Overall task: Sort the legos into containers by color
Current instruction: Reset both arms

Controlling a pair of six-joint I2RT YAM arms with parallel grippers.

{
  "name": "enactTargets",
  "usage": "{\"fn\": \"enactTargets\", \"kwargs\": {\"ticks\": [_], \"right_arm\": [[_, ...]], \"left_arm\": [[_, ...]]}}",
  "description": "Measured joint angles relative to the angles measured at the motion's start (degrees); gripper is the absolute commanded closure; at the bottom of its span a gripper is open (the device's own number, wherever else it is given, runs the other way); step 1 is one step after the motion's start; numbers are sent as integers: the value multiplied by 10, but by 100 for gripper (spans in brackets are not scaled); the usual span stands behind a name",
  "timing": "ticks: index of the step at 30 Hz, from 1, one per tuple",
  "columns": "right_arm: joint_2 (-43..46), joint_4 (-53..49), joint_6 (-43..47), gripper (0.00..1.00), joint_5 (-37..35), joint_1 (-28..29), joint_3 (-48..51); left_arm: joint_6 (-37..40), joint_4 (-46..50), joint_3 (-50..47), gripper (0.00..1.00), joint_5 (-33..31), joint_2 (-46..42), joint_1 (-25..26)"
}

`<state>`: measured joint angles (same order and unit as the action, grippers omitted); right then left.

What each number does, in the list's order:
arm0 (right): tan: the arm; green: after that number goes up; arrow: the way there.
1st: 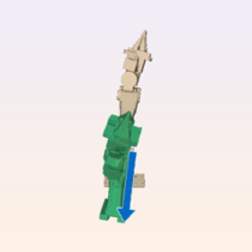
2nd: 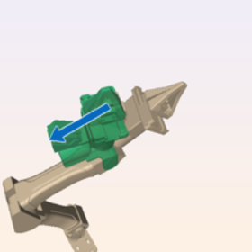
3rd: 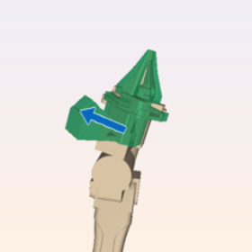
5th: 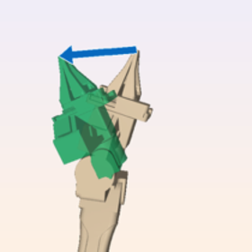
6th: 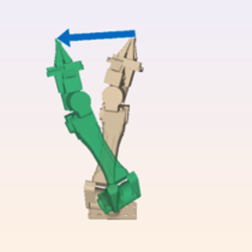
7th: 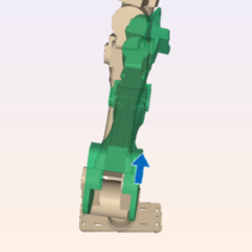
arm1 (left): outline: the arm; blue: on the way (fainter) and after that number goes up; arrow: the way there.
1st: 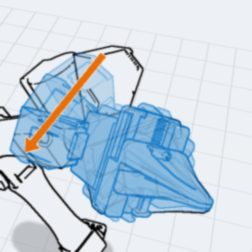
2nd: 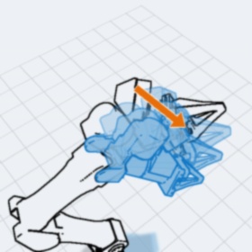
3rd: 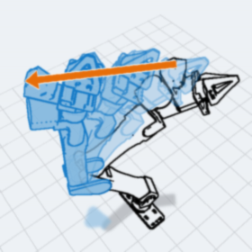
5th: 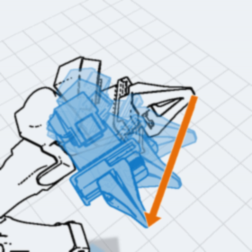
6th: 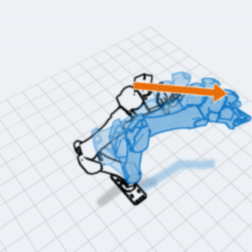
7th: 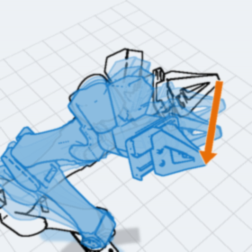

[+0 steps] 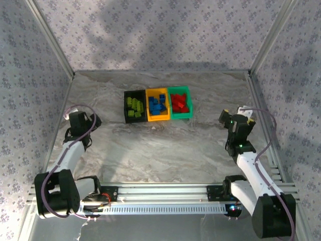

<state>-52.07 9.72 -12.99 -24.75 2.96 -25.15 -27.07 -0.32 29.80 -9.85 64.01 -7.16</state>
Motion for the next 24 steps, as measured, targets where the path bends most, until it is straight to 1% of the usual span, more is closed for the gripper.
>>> {"fn": "enactTargets", "kwargs": {"ticks": [5, 10, 13, 19, 21, 24], "right_arm": [[-77, 59, 12, 0, 1, -30, 4], [-164, 133, 37, 1, 34, -31, 23], [-192, 179, 57, 2, 55, -31, 39], [-233, 249, 97, 3, 99, -31, 49], [-243, 273, 107, 0, 119, -31, 51], [-277, 311, 128, 0, 156, -31, 52]], "left_arm": [[6, -47, -25, 0, -37, 0, -1], [32, -166, -101, 0, -64, -5, -1], [47, -209, -137, 0, -78, -2, -1], [67, -297, -140, 0, -83, 47, 0], [76, -316, -140, 0, -94, 55, 7], [101, -349, -137, 0, -106, 68, 33]]}}
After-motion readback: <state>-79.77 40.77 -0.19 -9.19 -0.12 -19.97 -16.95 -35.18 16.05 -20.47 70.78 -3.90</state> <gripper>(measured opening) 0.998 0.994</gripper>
